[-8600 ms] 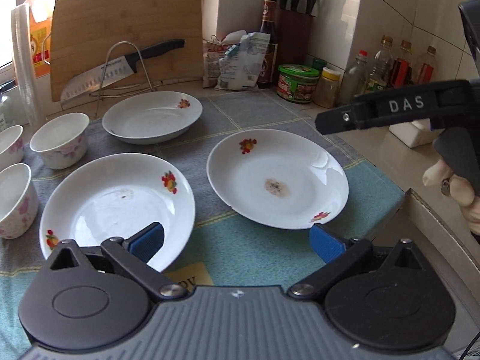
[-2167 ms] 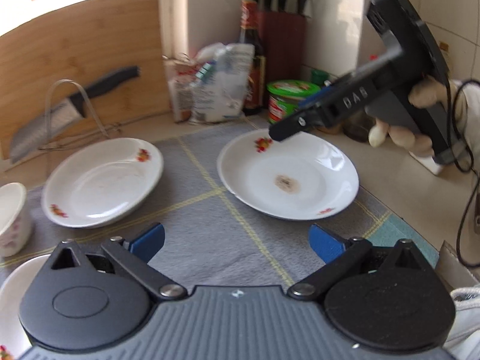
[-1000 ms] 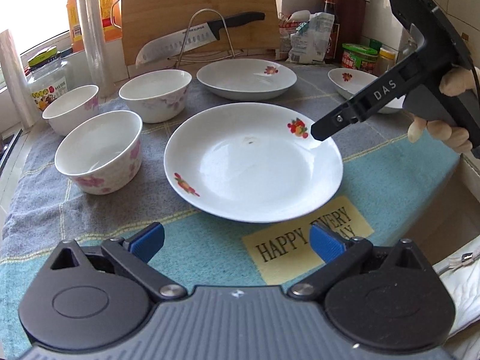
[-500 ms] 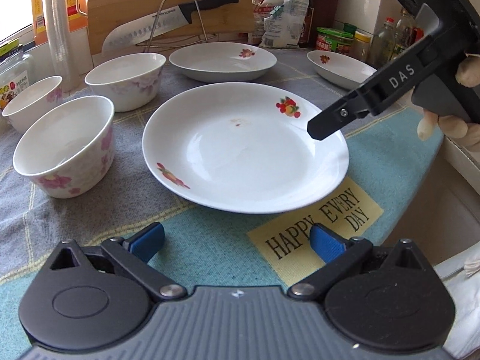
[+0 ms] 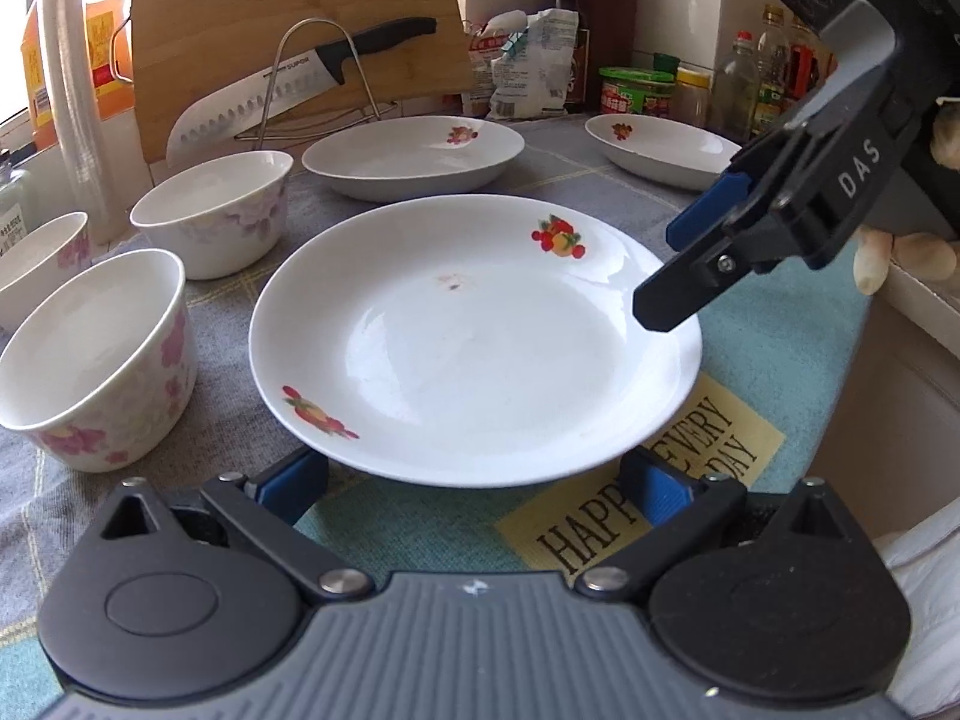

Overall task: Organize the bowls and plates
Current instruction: 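Move the right gripper to the large fruit-print plate's rim and close, then lift the large fruit-print plate with the right gripper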

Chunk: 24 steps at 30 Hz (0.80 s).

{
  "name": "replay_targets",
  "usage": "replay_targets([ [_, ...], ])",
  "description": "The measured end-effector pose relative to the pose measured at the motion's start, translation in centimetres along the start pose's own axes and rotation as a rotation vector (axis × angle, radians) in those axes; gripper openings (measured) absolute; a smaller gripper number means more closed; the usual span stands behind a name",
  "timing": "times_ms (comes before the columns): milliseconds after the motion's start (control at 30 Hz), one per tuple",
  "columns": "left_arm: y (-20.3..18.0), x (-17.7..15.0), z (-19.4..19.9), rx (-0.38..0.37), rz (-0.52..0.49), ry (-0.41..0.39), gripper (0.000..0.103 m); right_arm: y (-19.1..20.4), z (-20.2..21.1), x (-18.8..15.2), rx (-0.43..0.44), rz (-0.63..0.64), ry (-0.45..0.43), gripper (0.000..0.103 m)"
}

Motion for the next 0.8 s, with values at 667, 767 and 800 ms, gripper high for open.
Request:
replay_targets([
  [667,-0.3,-0.1,-0.1,0.034,0.053,-0.041,0.103,-0.5,-3.5,5.7,0.173,0.193,0.065,0.103],
  [767,-0.2,0.0,-0.2,0.03,0.045,-0.041,0.103,-0.4,-3.8,6.4,0.177,0.21,0.066,0.103],
  [800,-0.2,-0.1,-0.2,0.03,0.044,-0.041,0.103,-0.5,-3.9,6.7,0.182,0.216,0.067,0.103],
])
Point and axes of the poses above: each gripper's, at about its wrist camera, not at the fingertips, and z roughly against the way its jaws point, y to its left, x to its top, the point moved 3 cm from there along -z, roughly the way its jaws point, and after that the axes turned 13 degrees about y, right-handed, at the moved point
